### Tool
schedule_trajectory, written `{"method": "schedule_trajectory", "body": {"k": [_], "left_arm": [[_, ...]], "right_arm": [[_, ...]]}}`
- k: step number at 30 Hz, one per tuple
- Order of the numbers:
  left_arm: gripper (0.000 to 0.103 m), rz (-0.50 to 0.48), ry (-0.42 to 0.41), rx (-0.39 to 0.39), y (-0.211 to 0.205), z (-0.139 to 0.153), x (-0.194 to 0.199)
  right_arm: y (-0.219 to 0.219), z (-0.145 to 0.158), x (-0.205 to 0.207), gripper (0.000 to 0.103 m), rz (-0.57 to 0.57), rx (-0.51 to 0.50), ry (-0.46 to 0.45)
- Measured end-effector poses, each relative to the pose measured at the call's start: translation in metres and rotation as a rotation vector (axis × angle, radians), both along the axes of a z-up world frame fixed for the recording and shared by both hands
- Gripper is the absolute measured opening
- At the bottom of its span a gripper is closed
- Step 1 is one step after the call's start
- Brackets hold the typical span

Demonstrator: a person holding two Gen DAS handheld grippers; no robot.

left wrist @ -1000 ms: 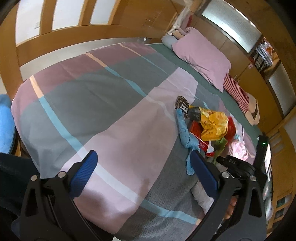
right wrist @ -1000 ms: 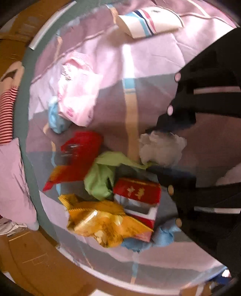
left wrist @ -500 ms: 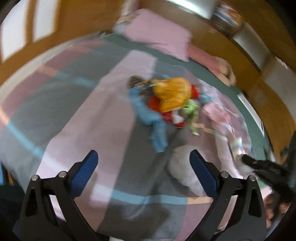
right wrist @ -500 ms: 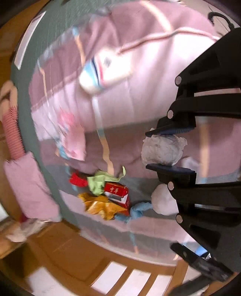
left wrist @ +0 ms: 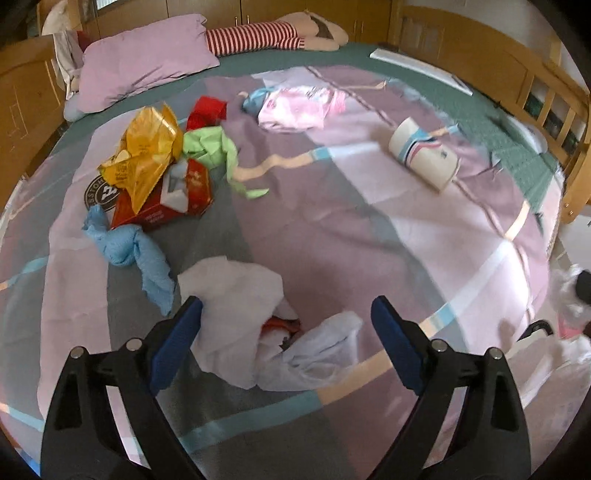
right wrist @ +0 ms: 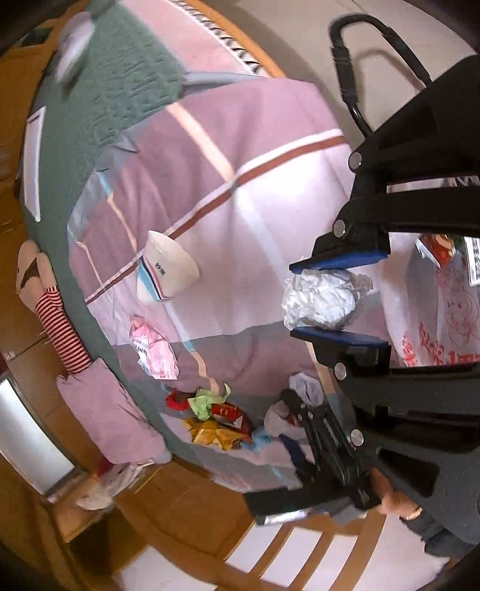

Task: Collect trash
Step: 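Grasp the white plastic bag with the left gripper while the right holds the tissue, then carry both items over the white bin and open both grippers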

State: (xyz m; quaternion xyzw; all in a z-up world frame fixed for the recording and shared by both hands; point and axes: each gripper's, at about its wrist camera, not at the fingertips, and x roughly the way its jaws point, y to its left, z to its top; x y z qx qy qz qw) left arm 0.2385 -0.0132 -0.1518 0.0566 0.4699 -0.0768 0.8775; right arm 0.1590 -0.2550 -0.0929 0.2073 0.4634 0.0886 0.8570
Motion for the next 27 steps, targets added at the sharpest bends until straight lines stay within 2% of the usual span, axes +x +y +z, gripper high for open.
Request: {"method": "schedule_trajectory", "body": {"k": [4, 5, 6, 7, 9, 10, 12, 17, 21, 27], "left_arm": [[0.074, 0.026, 0.036, 0.121, 0.005, -0.018, 0.002], [0.063, 0.038, 0.038, 0.145, 0.007, -0.021, 0.003], [0.05, 0.051, 0.029, 0.147, 0.01, -0.021, 0.003], [0.044, 0.067, 0.02, 0.134, 0.016, -0.018, 0.002], [0.033, 0.106, 0.007, 0.041, 0.031, -0.008, 0.0], [0.031, 0.128, -0.006, -0.02, 0.039, -0.001, -0.003], [0.03, 0.148, -0.056, -0.088, 0.048, 0.013, -0.013], [0.03, 0.145, -0.234, -0.124, 0.047, 0.054, -0.06], [0.03, 0.174, -0.285, -0.247, 0.043, 0.077, -0.1], [0.03, 0.091, -0.362, -0.261, 0.012, 0.115, -0.147]], "right_arm": [[0.008, 0.007, -0.007, 0.03, 0.017, -0.017, -0.024], [0.011, 0.011, -0.009, 0.03, 0.025, -0.021, -0.038], [0.013, 0.014, -0.011, 0.03, 0.028, -0.028, -0.05], [0.014, 0.017, -0.015, 0.03, 0.031, -0.04, -0.064], [0.017, 0.024, -0.023, 0.03, 0.038, -0.071, -0.095], [0.018, 0.027, -0.027, 0.03, 0.043, -0.082, -0.11], [0.02, 0.034, -0.035, 0.03, 0.061, -0.105, -0.137], [0.022, 0.047, -0.053, 0.03, 0.095, -0.134, -0.18], [0.022, 0.05, -0.065, 0.03, 0.111, -0.164, -0.185], [0.018, 0.057, -0.092, 0.03, 0.145, -0.209, -0.191]]}}
